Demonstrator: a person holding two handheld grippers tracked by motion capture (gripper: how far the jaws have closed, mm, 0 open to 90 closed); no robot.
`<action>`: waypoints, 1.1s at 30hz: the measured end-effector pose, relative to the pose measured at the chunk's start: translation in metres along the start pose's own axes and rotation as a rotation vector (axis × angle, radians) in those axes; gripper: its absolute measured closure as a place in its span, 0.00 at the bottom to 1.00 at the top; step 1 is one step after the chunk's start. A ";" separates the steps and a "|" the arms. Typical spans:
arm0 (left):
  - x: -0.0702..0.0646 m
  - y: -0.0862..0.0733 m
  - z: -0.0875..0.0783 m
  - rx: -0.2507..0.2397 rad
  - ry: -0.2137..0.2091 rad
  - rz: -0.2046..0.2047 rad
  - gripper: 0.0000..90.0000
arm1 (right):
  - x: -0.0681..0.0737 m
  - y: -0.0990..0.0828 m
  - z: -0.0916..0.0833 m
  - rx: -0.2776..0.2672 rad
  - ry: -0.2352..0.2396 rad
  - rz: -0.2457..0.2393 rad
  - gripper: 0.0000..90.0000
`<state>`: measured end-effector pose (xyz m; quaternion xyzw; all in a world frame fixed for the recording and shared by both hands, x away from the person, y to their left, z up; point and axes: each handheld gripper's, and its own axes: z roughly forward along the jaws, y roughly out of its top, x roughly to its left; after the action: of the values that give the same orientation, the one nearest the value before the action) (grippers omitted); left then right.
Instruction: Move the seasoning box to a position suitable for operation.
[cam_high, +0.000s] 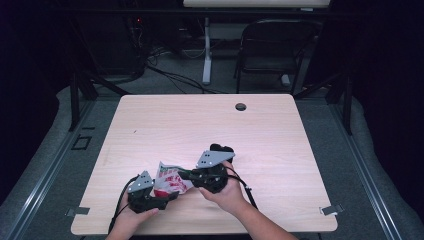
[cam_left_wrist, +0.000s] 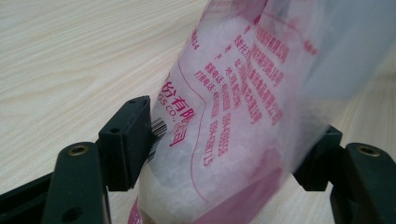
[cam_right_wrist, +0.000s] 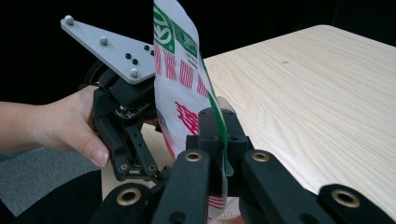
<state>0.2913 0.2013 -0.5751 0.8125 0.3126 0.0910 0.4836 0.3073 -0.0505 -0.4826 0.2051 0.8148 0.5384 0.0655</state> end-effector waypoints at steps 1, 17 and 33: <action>0.001 0.000 0.000 0.004 -0.008 -0.004 0.34 | 0.000 0.000 0.000 0.000 0.001 0.000 1.00; 0.003 -0.006 0.010 0.054 -0.020 -0.028 0.28 | 0.006 -0.002 -0.001 -0.005 0.008 -0.039 1.00; 0.001 -0.005 0.014 0.082 0.011 -0.027 0.42 | 0.006 -0.003 -0.002 -0.018 0.023 -0.021 1.00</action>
<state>0.2964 0.1940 -0.5868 0.8267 0.3297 0.0761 0.4496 0.3005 -0.0511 -0.4832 0.1897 0.8127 0.5472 0.0637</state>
